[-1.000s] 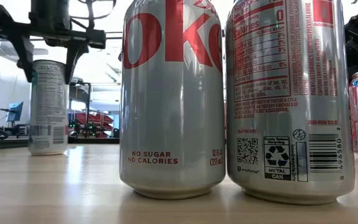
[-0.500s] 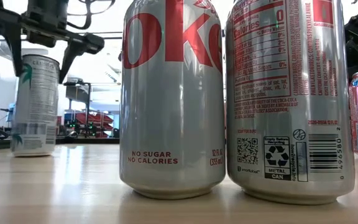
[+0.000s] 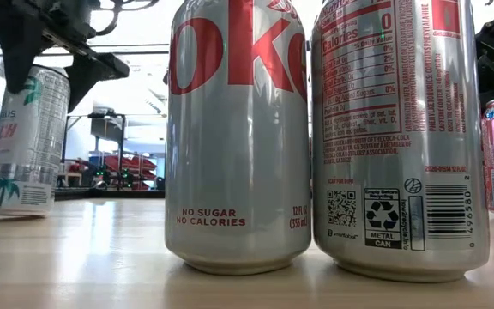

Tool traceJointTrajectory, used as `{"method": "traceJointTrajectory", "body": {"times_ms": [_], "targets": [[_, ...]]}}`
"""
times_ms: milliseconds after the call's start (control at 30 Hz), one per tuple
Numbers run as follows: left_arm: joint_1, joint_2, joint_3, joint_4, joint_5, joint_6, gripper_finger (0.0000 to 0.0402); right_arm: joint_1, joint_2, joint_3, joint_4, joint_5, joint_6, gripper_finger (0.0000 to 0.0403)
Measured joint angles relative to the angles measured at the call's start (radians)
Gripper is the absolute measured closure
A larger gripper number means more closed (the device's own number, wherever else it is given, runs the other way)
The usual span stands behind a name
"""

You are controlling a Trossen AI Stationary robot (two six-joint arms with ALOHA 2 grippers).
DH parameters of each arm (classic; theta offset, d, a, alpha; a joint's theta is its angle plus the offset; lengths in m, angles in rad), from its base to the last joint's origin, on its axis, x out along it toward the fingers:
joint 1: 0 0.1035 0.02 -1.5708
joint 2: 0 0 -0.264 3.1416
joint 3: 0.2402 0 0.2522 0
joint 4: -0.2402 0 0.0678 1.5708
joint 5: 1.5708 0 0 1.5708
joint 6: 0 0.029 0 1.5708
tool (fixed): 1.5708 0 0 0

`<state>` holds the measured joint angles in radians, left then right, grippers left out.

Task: Place canned beverage on shelf
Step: Move the white pink soda to the center of the table

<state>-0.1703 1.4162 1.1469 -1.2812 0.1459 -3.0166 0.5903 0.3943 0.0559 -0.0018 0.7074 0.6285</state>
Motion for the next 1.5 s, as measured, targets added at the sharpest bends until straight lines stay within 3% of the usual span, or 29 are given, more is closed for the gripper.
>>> {"method": "traceJointTrajectory", "body": {"times_ms": [233,600,1067,1367,1500], "targets": [[0.0,0.001,0.0,0.006,-0.014,-0.119,0.0157,0.0,0.0,0.0,0.0,0.0,0.0,0.0374],[0.041,0.002,-0.001,0.006,-0.015,-0.126,0.0157,0.0,0.0,0.0,0.0,0.0,0.0,0.0374],[0.042,0.006,0.012,0.017,-0.155,-0.124,0.015,0.0,0.0,0.0,0.0,0.0,0.0,0.0374],[0.041,0.049,0.04,0.0,-0.158,0.007,0.0141,0.0,0.0,0.0,0.0,0.0,0.0,0.0374],[0.041,0.089,0.087,-0.051,-0.212,0.06,0.012,0.0,0.0,0.0,0.0,0.0,0.0,0.0374]]}}
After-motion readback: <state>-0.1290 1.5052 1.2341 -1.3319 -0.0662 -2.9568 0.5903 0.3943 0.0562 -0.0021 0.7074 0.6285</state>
